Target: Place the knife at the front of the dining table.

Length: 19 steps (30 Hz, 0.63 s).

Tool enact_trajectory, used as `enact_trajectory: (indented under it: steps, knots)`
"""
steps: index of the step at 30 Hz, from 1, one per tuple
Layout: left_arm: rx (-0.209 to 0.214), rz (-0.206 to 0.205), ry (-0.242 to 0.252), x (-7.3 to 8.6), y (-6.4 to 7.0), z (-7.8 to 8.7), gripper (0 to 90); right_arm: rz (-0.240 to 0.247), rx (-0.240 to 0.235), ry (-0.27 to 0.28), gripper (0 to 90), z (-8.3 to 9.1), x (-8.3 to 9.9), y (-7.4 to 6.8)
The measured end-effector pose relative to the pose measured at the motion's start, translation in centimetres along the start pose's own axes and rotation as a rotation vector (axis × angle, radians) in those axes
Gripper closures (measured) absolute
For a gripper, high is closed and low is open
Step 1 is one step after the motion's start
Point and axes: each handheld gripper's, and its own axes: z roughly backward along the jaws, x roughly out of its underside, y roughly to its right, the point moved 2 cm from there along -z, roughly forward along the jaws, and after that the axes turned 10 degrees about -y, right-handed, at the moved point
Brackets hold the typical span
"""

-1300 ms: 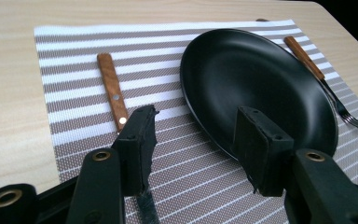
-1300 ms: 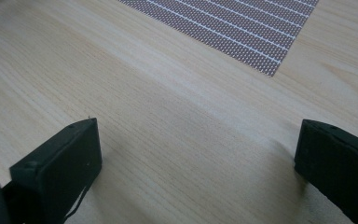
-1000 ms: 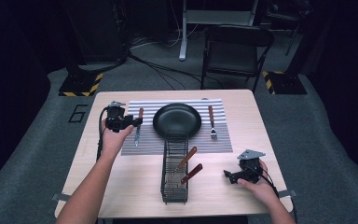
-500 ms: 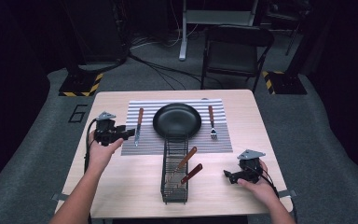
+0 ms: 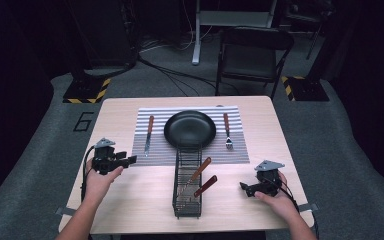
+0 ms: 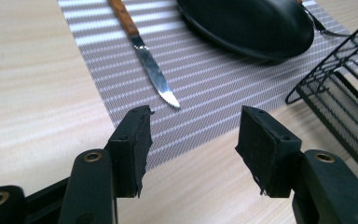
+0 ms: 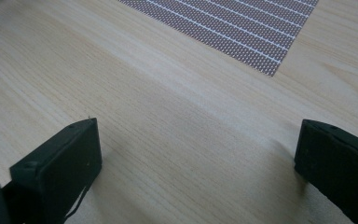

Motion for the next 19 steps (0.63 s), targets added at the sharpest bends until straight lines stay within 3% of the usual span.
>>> enact_trajectory:
  steps: [3, 14, 19]
  knots:
    - [-0.002, 0.022, 0.001, 1.1, -0.4, -0.4, 43.8, 0.0, 0.0, 0.0, 0.0, 0.0, 0.0, 0.0]
    - [-0.073, 0.026, 0.012, 3.6, -2.3, -1.3, 38.6, -0.002, 0.001, 0.0, 0.0, 0.0, 0.0, 0.0]
    - [-0.158, 0.008, 0.0, 4.5, -3.4, -1.8, 35.8, -0.002, 0.001, 0.0, 0.0, 0.0, 0.0, 0.0]
